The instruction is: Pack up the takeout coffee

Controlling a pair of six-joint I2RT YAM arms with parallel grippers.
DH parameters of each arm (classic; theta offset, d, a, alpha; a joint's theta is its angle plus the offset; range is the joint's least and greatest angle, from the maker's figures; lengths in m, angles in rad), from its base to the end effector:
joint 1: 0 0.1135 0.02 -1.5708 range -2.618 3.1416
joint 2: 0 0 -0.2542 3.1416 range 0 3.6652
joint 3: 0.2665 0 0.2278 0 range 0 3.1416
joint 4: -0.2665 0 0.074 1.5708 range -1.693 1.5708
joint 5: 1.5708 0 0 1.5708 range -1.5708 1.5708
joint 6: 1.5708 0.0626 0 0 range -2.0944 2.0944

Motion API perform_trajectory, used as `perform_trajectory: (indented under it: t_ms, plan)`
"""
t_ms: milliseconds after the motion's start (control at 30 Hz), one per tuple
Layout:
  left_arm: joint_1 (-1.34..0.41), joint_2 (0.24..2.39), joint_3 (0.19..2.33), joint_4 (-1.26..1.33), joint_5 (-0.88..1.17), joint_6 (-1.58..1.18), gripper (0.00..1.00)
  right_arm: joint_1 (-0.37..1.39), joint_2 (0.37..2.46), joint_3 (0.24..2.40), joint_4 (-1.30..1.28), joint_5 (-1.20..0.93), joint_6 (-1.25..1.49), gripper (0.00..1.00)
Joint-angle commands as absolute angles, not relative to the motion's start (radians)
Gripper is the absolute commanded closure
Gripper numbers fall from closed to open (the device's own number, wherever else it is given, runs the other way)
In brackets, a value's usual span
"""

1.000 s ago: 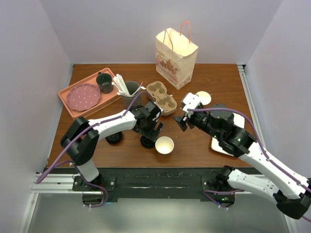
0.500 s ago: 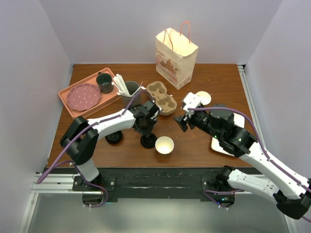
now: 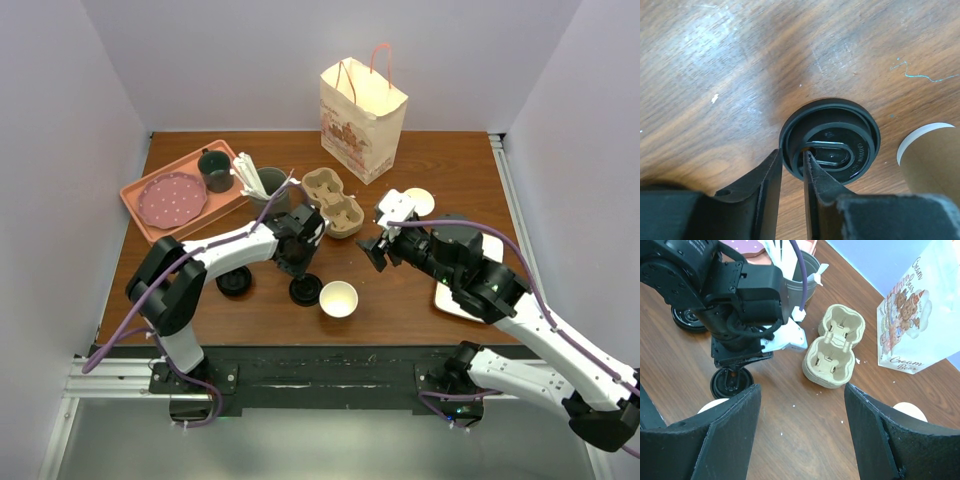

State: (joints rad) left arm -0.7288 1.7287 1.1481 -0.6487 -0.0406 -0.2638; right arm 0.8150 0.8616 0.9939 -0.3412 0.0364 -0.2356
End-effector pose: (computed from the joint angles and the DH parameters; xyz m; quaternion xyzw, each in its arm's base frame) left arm 0.2422 -0.2128 0.1655 0.2237 0.9595 -0.0633 0.1589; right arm 0.1374 0.1425 0.3665 -0.3796 0.6779 0.1663 0.6072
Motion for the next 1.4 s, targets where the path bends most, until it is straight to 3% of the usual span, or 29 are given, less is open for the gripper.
perform_trajectory:
  t_ms: [0, 300, 467, 633, 800, 1033, 1200, 1367]
  plan:
    - [-0.727, 1.735, 1.14, -0.614, -0.026, -0.236, 0.75, 0.816, 0.853, 1.046, -0.336, 0.06, -0.236, 0.29]
    - [-0.727, 1.74, 1.108, -0.603, -0.023, -0.241, 0.79, 0.815, 0.851, 1.035, -0.328, 0.061, -0.236, 0.29]
    - [-0.727, 1.729, 1.114, -0.614, -0.034, -0.244, 1.0, 0.816, 0.853, 1.035, -0.318, 0.067, -0.207, 0.29]
    - [-0.727, 1.723, 1.239, -0.78, -0.08, -0.278, 1.0, 0.816, 0.864, 1.071, -0.34, 0.235, 0.063, 0.3]
    - [-0.729, 1.675, 1.448, -0.94, -0.071, -0.35, 1.0, 0.816, 0.911, 1.15, -0.59, 0.353, 0.382, 0.34]
    - [-0.753, 1.621, 1.595, -1.072, 0.103, -0.403, 1.0, 0.815, 0.924, 1.196, -0.799, 0.455, 0.656, 0.35]
    - [-0.799, 1.582, 1.572, -1.081, 0.186, -0.507, 1.0, 0.815, 0.885, 1.22, -0.862, 0.483, 0.716, 0.35]
    - [-0.871, 1.618, 1.627, -1.143, 0.117, -0.594, 1.0, 0.815, 0.859, 1.213, -0.908, 0.476, 0.715, 0.35]
